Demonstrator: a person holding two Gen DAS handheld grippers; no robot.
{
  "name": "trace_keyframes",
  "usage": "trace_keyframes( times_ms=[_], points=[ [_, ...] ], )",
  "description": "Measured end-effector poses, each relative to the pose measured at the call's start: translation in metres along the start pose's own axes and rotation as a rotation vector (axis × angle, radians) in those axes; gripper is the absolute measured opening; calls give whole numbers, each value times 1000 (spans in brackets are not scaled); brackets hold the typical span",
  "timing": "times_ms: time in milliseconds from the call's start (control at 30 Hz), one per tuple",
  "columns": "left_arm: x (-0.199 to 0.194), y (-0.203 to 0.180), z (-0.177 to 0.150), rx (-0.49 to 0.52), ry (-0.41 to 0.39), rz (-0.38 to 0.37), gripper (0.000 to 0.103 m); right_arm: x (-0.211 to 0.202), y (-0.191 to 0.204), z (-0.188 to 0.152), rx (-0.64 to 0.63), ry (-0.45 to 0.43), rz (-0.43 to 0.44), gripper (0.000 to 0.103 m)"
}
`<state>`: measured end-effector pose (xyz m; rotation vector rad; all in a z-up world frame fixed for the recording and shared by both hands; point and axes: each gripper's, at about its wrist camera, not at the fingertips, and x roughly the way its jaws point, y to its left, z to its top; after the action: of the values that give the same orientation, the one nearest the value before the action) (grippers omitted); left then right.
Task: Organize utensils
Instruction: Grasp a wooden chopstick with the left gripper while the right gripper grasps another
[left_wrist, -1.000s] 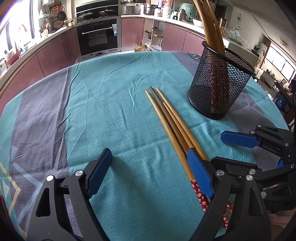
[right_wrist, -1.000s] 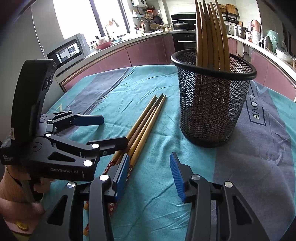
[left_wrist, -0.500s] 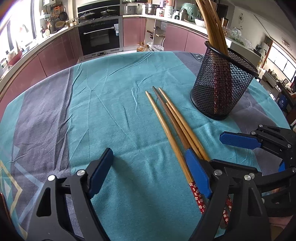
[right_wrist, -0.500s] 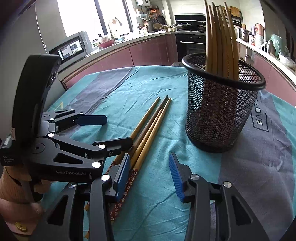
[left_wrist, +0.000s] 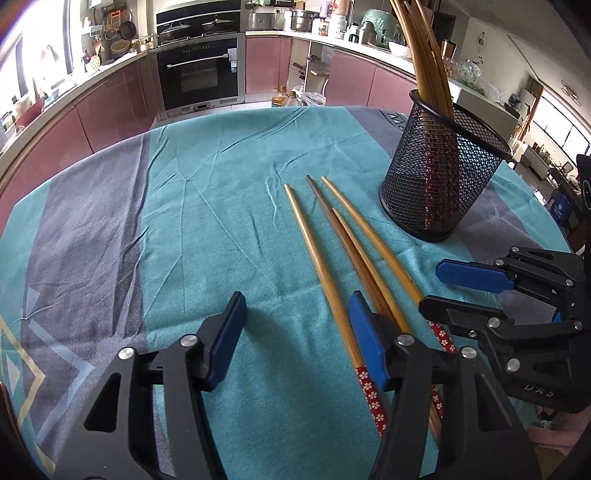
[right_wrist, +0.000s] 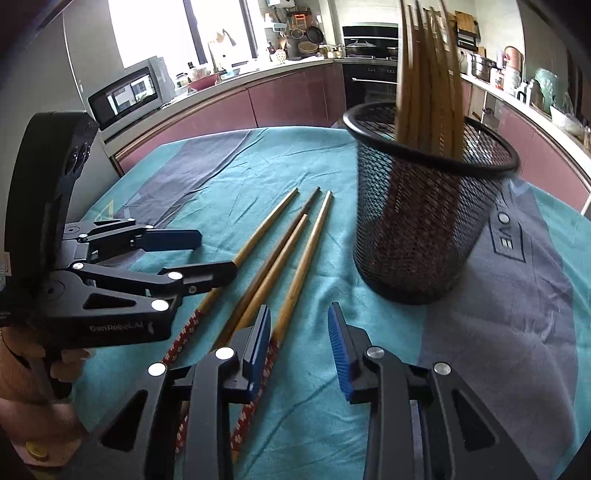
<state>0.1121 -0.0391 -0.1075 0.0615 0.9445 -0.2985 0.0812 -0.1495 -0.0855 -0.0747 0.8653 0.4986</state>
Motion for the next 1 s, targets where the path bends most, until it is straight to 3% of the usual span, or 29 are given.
trace_keyframes(
  times_ms=[167, 400, 467, 567, 1000],
  points=[
    [5, -7, 6, 18, 8, -1, 43, 13, 1, 12, -19, 5, -21, 30],
    [12, -10, 16, 18, 16, 2, 31, 25, -4, 20, -4, 9, -32, 19],
    [13, -12, 18, 20, 17, 4, 24, 25, -5, 20, 4, 9, -24, 10],
    [15, -13, 21, 0, 19, -7, 13, 22, -10, 18, 28, 6, -8, 9],
    [-3, -9, 13, -62, -33, -53, 8, -2, -23, 12, 92, -42, 55, 6]
  ],
)
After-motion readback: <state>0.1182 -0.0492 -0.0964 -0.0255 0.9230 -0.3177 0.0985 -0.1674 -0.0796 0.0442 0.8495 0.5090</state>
